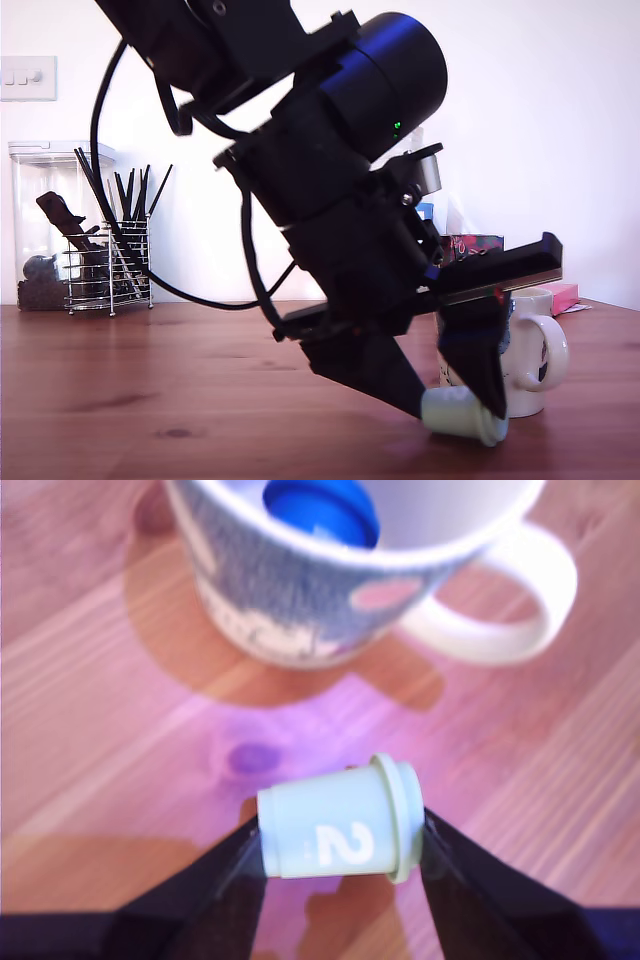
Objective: Pick up the coffee capsules from the table one by one and drop them inside the nearest coffee cup
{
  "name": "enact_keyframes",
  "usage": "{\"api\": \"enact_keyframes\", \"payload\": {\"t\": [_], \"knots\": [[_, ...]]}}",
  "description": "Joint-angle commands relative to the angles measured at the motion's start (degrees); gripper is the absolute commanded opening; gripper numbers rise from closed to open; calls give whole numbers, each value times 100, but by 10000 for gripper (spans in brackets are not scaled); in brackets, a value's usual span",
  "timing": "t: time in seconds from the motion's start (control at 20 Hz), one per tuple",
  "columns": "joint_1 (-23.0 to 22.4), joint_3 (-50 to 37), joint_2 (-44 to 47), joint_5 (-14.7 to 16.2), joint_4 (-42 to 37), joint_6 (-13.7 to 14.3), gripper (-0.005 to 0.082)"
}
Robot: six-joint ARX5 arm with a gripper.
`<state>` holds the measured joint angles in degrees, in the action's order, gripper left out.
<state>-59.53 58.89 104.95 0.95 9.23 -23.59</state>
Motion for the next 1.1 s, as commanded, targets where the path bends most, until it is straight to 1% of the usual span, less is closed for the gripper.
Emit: {"api": "enact_keyframes", "payload": {"t": [0.0, 0.1, 0.25, 0.35, 0.4, 0.65, 0.7, 0.75, 0.85, 0.9, 1.0, 1.05], "knots": [[0, -133, -334, -57, 160, 192, 315], [2, -133, -675, -162, 258, 337, 315], [2, -133, -1274, -304, 203, 590, 315], [2, -133, -1532, -321, -133, 634, 315], [2, -133, -1561, -299, -382, 719, 315], [17, -133, -1220, -289, -949, 754, 315], [39, -129, -1126, -273, -1043, 754, 315], [87, -90, -1049, -195, -1080, 754, 315], [155, 109, -879, -101, -1054, 780, 315], [166, 273, -769, -35, -1005, 870, 315], [225, 739, -549, 39, -632, 929, 315], [243, 1001, -409, 74, -363, 1023, 315]]}}
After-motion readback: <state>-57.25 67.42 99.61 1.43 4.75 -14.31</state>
